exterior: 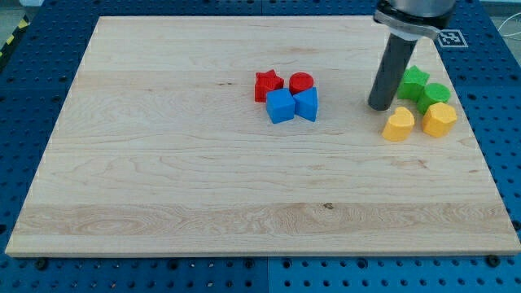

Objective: Push the yellow heart to the bottom of yellow hexagon

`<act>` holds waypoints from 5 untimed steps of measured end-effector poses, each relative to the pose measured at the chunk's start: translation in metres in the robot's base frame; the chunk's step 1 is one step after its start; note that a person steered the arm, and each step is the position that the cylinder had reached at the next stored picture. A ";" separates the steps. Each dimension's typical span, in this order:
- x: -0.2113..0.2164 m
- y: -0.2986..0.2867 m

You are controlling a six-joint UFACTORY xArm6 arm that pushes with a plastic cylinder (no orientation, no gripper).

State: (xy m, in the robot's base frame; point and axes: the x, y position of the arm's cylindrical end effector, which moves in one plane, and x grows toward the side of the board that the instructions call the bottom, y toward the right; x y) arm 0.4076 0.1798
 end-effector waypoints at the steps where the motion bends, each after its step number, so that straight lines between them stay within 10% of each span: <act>1: 0.006 0.014; 5: 0.019 0.001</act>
State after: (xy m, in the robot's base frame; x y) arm 0.4268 0.1803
